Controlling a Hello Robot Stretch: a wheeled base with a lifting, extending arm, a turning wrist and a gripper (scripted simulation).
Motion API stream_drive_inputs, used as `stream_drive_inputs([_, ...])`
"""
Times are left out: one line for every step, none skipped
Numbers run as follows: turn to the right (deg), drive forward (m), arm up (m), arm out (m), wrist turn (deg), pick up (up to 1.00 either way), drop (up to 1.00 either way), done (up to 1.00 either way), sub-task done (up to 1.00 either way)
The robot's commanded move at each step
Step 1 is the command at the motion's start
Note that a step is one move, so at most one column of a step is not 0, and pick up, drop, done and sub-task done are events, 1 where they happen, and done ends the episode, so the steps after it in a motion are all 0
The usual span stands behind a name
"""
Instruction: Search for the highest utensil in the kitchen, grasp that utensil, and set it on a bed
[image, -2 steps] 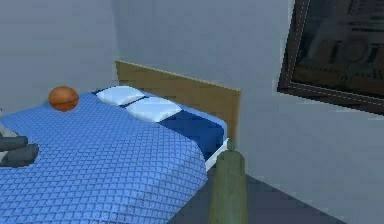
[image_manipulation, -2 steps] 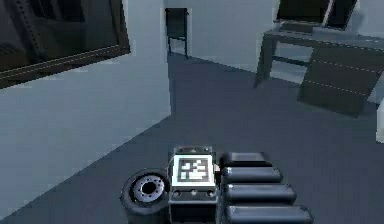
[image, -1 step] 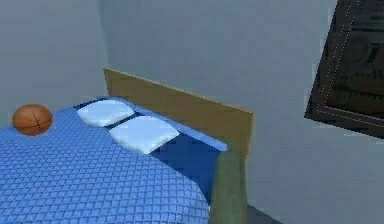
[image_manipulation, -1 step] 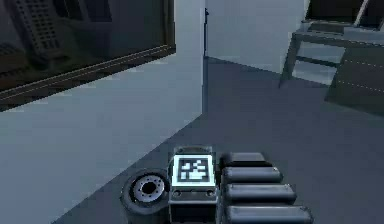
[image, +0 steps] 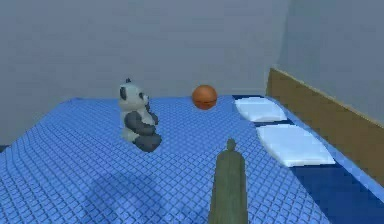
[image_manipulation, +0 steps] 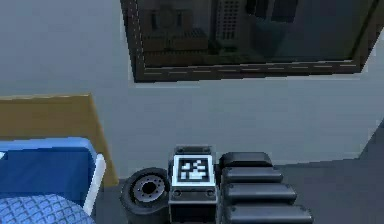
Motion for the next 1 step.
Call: stream_drive_inputs([-45.0, 0.0, 0.0, 0.0, 0.0, 0.0, 0.0, 0.0, 0.0])
